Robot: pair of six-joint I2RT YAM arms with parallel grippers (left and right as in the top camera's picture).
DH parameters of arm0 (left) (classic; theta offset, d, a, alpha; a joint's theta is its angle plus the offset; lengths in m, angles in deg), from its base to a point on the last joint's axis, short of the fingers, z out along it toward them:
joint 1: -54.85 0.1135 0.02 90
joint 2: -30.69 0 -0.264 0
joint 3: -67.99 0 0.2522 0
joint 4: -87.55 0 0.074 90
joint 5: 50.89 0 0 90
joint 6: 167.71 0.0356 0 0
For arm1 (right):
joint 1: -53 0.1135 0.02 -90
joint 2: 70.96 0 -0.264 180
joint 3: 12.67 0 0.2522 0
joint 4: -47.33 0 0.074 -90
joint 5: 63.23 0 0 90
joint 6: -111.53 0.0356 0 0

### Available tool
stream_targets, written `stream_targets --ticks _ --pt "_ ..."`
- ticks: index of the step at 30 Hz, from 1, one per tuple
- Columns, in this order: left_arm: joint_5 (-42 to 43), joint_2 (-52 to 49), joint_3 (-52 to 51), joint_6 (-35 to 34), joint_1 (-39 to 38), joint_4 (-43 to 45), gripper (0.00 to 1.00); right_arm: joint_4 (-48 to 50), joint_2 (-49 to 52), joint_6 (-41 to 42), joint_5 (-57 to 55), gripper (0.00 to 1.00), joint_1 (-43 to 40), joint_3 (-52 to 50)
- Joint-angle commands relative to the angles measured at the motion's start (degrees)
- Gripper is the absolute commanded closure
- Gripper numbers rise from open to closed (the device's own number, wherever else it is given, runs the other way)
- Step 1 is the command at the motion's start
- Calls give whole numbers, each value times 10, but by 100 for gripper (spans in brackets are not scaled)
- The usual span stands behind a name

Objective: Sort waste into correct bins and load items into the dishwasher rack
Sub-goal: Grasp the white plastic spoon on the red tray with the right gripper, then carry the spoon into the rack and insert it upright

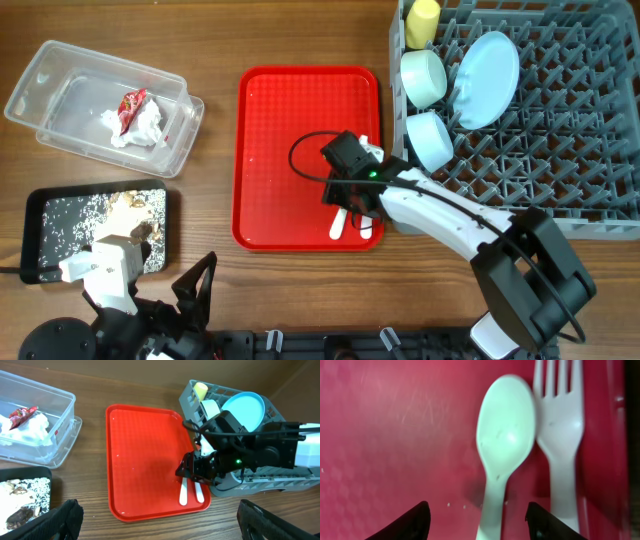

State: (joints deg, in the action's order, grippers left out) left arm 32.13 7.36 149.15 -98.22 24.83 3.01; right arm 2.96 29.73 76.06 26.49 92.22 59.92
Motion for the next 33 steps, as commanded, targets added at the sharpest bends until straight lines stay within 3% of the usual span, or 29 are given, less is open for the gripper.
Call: stream_targets --ticks 1,8,12,18,27,33 --pt "-6 5 -4 -5 0 4 0 17 24 25 0 41 -5 -4" --pt "-6 5 -4 -5 0 7 0 29 45 25 21 45 -14 -4" --pt "-6 5 -4 -5 0 9 0 30 49 25 30 53 -19 -4" --pt "-6 5 -4 -5 0 14 0 30 50 25 30 77 -19 -4" --pt "-6 5 -4 -6 0 14 0 32 50 21 29 88 -19 -4" --pt "-6 5 -4 -6 0 14 0 37 43 -31 31 96 -19 12"
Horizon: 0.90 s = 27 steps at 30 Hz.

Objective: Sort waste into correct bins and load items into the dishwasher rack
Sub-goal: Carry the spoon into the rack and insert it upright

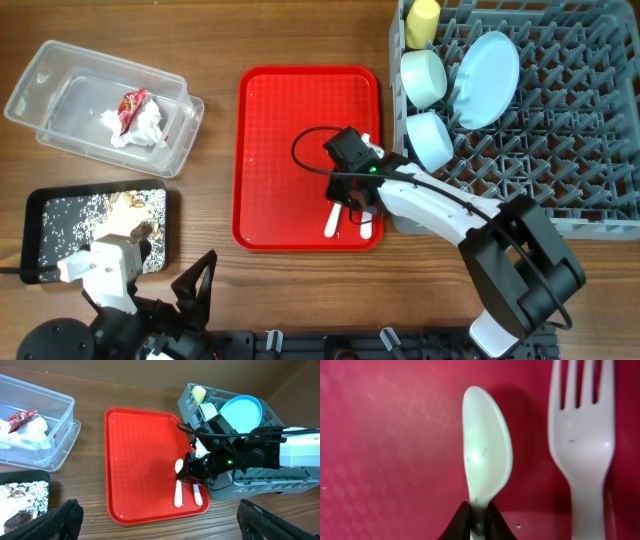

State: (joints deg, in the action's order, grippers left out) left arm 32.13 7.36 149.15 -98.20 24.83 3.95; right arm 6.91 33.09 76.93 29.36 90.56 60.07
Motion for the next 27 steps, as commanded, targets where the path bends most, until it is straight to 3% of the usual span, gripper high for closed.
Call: stream_targets --ticks 1,9,17,21,27 --pt "-6 5 -4 -6 0 4 0 -3 4 -50 3 96 -2 17" --pt "-6 5 -4 -6 0 4 0 -54 -84 -176 -23 96 -6 113" --pt "-6 5 -4 -6 0 5 0 -198 -216 -335 -116 96 -9 233" --pt "-6 5 -4 -6 0 5 0 -273 -280 -399 -143 96 -43 255" --pt "-6 5 -4 -6 0 5 0 -368 -329 -483 -147 96 -168 255"
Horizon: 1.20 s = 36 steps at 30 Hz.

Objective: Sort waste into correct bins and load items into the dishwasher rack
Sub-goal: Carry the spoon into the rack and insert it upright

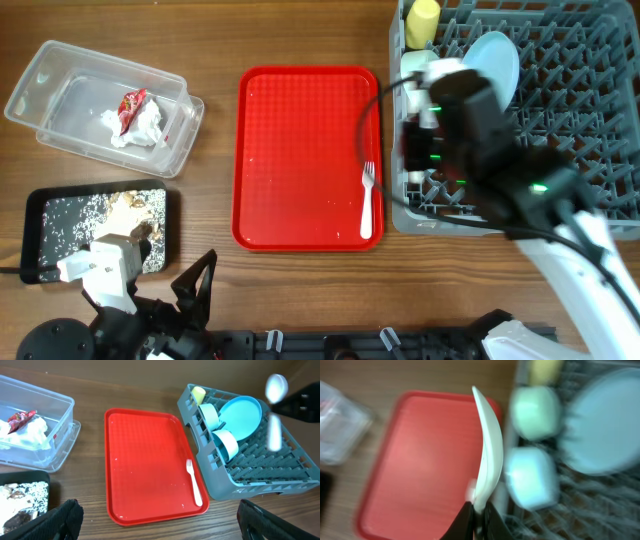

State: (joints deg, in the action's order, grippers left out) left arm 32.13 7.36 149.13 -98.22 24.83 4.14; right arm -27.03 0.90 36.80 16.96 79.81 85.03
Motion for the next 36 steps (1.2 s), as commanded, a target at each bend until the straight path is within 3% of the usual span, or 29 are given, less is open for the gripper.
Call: stream_targets --ticks 1,7,13,36 --pt "-6 5 -3 -6 0 3 0 -38 -7 -98 -16 96 -80 5" --pt "-6 5 -3 -6 0 2 0 -35 26 -138 40 96 -201 -32" --pt "-6 5 -3 -6 0 2 0 -7 72 -168 107 96 -271 -70" --pt "-6 5 -3 -6 0 1 0 58 152 -171 92 96 -280 -192"
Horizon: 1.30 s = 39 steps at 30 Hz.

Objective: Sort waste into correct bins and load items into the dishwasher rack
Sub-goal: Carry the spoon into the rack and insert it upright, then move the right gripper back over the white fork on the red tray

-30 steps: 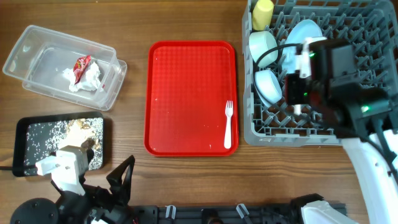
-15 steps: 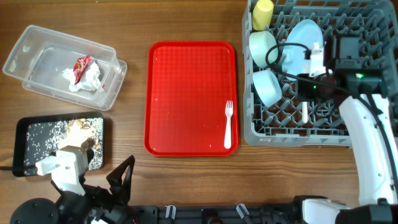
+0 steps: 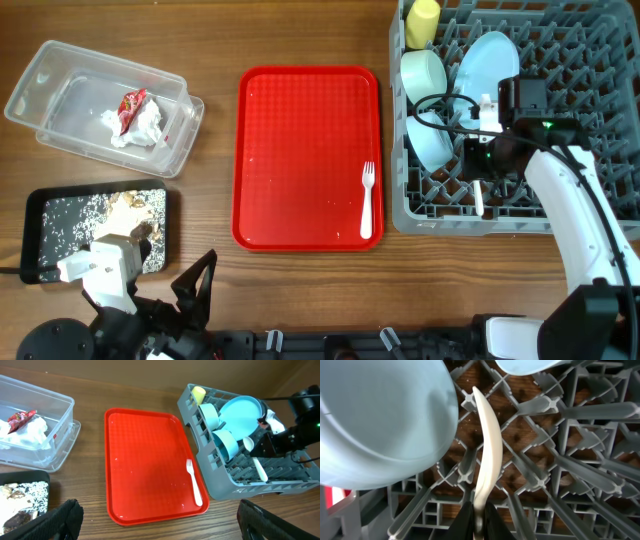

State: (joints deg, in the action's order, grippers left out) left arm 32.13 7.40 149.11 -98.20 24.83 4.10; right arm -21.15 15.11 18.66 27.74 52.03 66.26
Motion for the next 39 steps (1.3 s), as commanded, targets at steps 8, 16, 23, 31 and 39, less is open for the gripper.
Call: stream_targets --ticks 8,16,23,31,39 --pt "-6 5 -3 -6 0 1 0 -1 7 44 -46 40 -2 8" --pt "-6 5 -3 -6 0 -2 0 -39 -57 50 20 45 -1 59" --pt "-6 5 -3 -6 0 -2 0 -42 -190 78 108 54 26 65" --pt "-6 5 -3 -6 0 11 0 -40 -226 145 110 55 168 64" --pt "-5 5 -3 -6 0 17 0 7 -120 259 62 56 317 37"
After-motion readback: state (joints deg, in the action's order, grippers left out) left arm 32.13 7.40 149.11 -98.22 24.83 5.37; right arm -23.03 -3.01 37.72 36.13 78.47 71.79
